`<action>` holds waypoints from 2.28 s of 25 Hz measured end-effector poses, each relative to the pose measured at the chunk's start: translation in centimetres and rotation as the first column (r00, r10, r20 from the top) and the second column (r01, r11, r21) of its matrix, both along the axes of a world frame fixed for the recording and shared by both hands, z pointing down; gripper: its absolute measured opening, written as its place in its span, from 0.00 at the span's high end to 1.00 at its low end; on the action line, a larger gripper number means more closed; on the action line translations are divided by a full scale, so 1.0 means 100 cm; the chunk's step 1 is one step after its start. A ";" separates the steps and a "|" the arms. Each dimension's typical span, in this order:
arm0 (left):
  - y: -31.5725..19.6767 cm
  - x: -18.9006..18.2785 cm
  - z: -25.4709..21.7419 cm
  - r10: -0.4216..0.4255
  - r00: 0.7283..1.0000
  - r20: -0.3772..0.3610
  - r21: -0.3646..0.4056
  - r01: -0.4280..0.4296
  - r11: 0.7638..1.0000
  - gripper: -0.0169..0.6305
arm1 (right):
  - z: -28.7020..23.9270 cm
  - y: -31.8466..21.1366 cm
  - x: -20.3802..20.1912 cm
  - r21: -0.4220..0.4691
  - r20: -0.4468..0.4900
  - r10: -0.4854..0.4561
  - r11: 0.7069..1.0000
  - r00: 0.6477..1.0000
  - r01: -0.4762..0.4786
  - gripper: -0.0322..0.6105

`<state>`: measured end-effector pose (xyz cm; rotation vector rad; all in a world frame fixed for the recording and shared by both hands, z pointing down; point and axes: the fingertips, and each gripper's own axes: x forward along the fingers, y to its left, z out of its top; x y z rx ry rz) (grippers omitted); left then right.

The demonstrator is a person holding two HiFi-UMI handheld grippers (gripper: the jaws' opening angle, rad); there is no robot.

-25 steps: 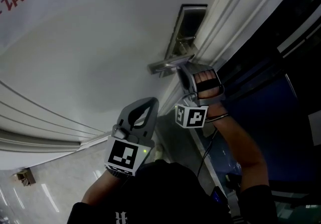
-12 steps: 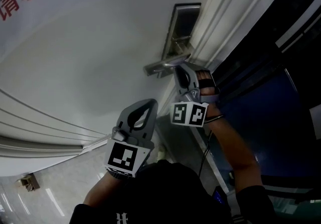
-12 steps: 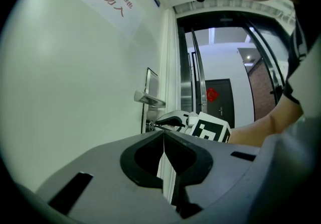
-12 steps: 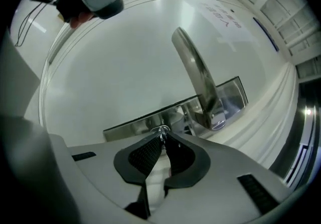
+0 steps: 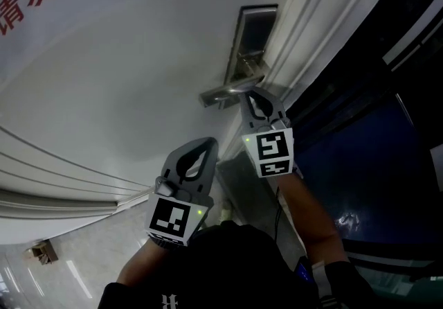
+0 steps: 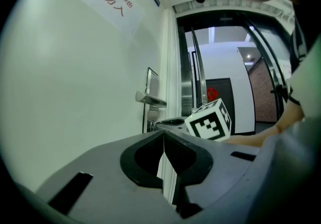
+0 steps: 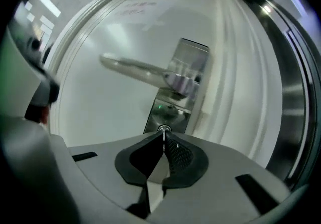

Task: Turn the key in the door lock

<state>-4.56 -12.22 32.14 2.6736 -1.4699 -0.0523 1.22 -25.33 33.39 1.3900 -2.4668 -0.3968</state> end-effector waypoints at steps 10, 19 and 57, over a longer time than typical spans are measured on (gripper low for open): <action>-0.004 -0.003 0.001 -0.009 1.000 -0.002 -0.009 0.009 1.000 0.96 | 0.012 -0.008 0.014 -0.381 0.923 0.269 0.733 0.274 0.564 0.91; -0.005 0.000 0.001 -0.004 1.000 0.009 -0.011 0.004 1.000 0.96 | 0.008 -0.006 0.015 -0.262 0.946 0.323 0.685 0.039 0.680 0.91; -0.004 -0.001 -0.001 -0.006 1.000 0.010 -0.004 0.006 1.000 0.96 | 0.005 0.002 -0.007 0.441 -0.662 0.201 0.883 0.722 0.158 0.91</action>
